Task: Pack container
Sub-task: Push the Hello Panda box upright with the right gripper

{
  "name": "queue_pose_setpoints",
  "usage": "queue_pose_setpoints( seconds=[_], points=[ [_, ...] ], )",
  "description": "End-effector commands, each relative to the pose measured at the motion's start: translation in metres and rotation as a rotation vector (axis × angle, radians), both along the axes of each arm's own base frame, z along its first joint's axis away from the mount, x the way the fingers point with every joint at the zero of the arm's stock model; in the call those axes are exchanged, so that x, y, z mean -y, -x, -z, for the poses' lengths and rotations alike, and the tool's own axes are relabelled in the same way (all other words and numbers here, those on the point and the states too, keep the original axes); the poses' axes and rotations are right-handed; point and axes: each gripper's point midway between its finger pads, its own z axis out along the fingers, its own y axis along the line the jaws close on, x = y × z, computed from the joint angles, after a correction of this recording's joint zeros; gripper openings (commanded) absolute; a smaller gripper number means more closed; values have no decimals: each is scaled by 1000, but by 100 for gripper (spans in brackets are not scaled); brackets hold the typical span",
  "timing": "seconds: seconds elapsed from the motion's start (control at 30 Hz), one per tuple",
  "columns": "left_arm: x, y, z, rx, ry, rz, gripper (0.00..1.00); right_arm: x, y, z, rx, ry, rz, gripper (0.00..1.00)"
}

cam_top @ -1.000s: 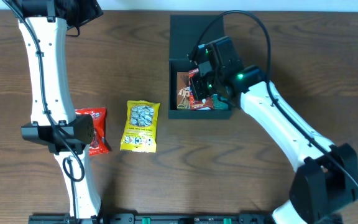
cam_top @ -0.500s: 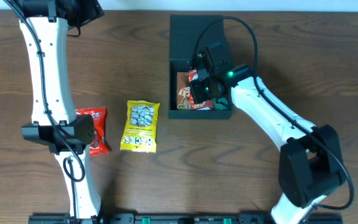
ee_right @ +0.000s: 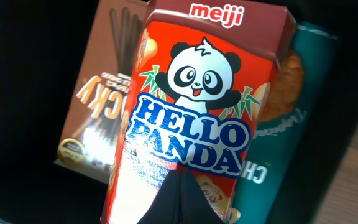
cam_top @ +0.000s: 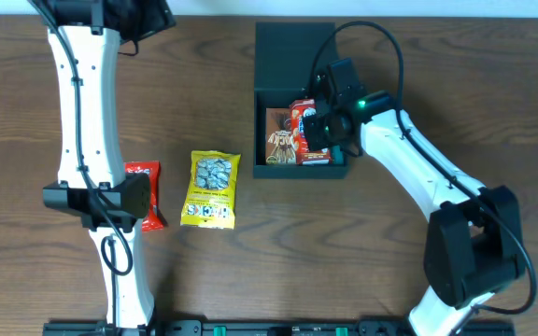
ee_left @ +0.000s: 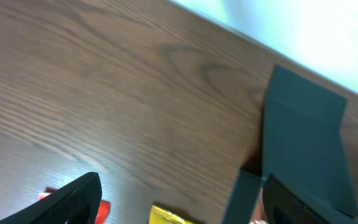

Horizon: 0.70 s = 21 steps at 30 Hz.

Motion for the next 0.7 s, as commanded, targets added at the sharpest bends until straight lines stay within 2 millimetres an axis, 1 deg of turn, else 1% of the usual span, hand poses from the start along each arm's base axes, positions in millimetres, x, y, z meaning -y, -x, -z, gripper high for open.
queue_pose_setpoints(
  seconds=[0.0, 0.13, 0.2, 0.43, 0.57, 0.63, 0.67],
  points=[
    [20, 1, 5, -14, 12, 65, 84, 14, -6, -1, 10, 36, 27, 1],
    [38, 1, 10, -24, 8, 104, 84, 24, -6, 1, 0, 58, 47, 2],
    [43, 2, 12, -31, 6, 115, 84, 29, -5, 2, -5, 75, 56, 2],
    [44, 2, 16, -44, 4, 119, 85, 35, -2, 3, -19, 97, 70, 2],
    [44, 2, 16, -44, 4, 119, 85, 37, -4, 3, -21, 84, 142, 2],
    [44, 2, 16, -44, 3, 120, 84, 36, -8, -1, -5, 67, 171, 2],
    [44, 2, 16, -44, 2, 122, 84, 33, -11, -8, 12, 50, 169, 2]
  ],
)
